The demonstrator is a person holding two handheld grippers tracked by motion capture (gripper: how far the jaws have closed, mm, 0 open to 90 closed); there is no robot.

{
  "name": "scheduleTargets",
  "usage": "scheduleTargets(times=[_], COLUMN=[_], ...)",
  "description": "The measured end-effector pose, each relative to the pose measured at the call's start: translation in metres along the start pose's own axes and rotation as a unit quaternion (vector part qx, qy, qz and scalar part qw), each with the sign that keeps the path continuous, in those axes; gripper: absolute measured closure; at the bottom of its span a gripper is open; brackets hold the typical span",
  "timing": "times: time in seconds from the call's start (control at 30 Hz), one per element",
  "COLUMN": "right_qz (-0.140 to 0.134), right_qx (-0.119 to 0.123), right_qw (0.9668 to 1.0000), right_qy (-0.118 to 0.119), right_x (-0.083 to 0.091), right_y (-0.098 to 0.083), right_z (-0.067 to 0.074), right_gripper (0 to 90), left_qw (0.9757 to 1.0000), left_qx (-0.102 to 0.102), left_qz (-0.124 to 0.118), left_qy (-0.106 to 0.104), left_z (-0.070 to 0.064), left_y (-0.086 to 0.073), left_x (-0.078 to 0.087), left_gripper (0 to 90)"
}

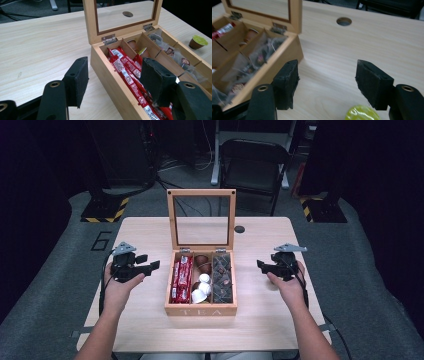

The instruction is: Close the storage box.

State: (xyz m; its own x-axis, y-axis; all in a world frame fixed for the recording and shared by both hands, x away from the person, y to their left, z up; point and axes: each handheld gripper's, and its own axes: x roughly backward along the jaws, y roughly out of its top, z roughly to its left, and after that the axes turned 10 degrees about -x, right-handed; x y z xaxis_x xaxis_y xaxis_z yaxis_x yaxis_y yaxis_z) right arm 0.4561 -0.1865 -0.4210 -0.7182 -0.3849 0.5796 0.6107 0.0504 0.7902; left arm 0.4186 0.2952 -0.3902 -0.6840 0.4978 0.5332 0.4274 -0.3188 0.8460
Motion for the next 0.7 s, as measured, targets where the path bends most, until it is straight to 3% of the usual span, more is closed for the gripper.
scheduleTargets(times=[0.23, 0.7], right_qz=[-0.010, -0.009], right_qx=[0.019, 0.044], right_qw=[0.9993, 0.9976], right_qy=[0.030, 0.053], right_x=[-0.001, -0.013], right_y=[0.029, 0.061], right_z=[0.021, 0.051], right_gripper=[34.8, 39.8], left_qw=[1.0000, 1.0000], left_qx=[-0.001, 0.000], left_qz=[0.000, -0.001], left_qy=[-0.002, -0.005], left_z=[0.000, 0.001], left_y=[0.001, 0.003], left_x=[0.000, -0.002], left_gripper=[39.6, 39.6])
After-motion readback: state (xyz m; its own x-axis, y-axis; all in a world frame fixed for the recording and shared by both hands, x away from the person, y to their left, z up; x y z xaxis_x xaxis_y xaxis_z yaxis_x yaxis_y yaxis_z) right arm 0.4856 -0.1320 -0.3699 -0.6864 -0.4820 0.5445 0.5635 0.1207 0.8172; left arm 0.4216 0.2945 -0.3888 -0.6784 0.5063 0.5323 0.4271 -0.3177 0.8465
